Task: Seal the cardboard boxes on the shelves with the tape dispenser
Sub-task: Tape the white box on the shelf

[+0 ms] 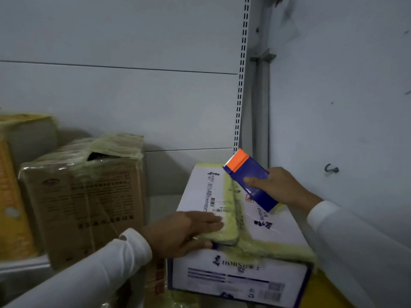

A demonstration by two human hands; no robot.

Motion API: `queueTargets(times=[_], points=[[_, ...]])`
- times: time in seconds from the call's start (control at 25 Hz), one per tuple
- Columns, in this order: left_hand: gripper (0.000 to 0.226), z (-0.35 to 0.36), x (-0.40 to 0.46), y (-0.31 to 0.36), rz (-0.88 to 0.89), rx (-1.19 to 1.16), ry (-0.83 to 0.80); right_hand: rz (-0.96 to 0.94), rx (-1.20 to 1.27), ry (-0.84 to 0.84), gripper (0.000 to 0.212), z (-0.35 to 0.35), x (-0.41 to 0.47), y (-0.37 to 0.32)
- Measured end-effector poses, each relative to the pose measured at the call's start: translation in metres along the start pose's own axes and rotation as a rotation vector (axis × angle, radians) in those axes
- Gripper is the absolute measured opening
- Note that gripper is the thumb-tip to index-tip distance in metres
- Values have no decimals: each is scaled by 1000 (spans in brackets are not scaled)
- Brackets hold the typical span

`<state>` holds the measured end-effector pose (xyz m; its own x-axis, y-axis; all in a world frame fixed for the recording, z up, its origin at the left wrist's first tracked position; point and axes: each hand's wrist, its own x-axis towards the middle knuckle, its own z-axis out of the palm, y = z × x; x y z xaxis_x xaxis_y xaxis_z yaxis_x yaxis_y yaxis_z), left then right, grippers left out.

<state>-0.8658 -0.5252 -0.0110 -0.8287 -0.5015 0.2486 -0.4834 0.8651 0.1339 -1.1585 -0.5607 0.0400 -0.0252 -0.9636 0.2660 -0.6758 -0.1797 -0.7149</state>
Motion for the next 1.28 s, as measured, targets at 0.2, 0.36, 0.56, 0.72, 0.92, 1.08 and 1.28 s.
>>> queueTargets(times=[0.2,0.36,0.56,0.72,0.92,1.08,1.28], points=[[52,-24,-4,-34,-128,169,-52,78,43,15,35,-26,-23,9],[39,-40,17,-41,-451,10,-159,105,43,24,38,-18,-36,6],[33,-28,39,-16,-498,23,-70,102,-15,67,39,-5,-45,1],[54,-10,35,-6,-535,32,29,129,-50,76,38,-1,-47,-1],[42,-1,44,-8,-511,51,69,133,-74,57,41,3,-50,-5],[43,-17,36,-26,-291,-16,-50,117,68,95,35,-16,-60,-8],[42,-22,28,-39,-190,-116,-76,83,68,90,33,-36,-59,-15]])
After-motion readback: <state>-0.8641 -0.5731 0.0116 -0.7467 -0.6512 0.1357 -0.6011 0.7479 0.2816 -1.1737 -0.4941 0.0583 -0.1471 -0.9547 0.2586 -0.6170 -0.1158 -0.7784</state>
